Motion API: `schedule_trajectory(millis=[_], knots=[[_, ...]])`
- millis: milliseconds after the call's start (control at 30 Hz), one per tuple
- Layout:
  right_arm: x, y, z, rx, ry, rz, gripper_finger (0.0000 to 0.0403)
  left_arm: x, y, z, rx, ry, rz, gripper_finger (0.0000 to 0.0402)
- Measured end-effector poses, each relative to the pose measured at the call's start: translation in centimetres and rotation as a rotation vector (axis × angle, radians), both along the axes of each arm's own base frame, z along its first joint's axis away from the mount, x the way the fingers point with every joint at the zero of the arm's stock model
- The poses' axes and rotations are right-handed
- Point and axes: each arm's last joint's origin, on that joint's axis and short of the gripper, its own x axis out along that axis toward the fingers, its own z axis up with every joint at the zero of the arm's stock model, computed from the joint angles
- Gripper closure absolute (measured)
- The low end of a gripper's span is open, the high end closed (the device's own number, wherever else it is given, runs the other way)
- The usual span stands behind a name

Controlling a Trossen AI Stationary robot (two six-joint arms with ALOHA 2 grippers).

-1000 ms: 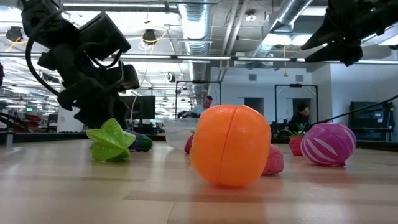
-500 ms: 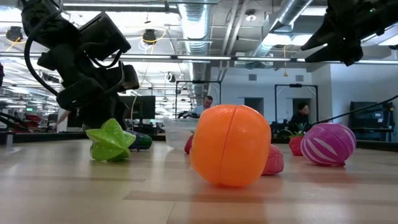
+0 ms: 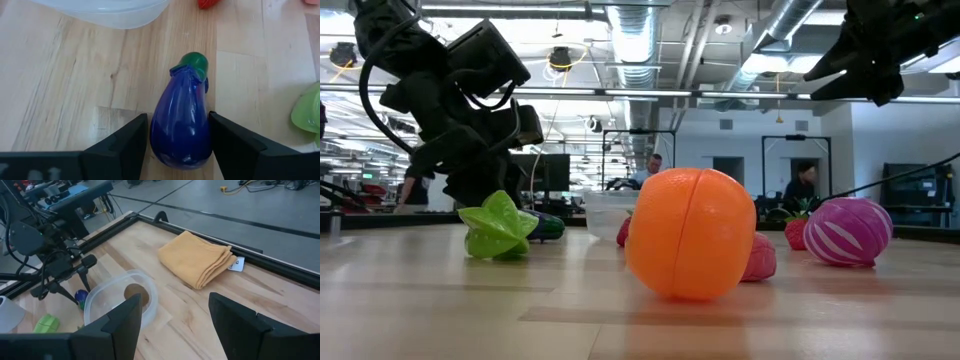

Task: Pick and placing Produce into tupperware
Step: Put the violet eggplant into the transparent container

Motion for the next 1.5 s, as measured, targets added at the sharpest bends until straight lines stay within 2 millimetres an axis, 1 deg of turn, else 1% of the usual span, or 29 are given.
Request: schedule_trajectory(millis=[333,533,1067,1167,1367,1500], knots=[[0.00,0.00,0.00,0.000,0.000,0.000,0.0147,0.03,0.03,0.02,0.006,-0.005,0.007,0.0207],[0.00,0.00,0.00,0.000,0.000,0.000,0.0147,0.29,0.06,0.26,0.014,-0.042,0.016,0.0207],[0.00,0.00,0.01,0.000,0.000,0.000,0.0147,0.20,0.07,0.19,0.013,-0.030,0.016,0.0208],[0.00,0.00,0.01,0.006,-0.004,-0.002,0.0147,0.05,0.07,0.05,0.014,-0.009,0.015,0.0217],[0.00,0.00,0.01,0.006,-0.004,-0.003,0.0147,0.05,0.07,0.05,0.014,-0.010,0.016,0.0254],[0.00,0.00,0.01,0.007,-0.004,-0.003,0.0147,0.05,0.07,0.06,0.013,-0.010,0.015,0.0258]])
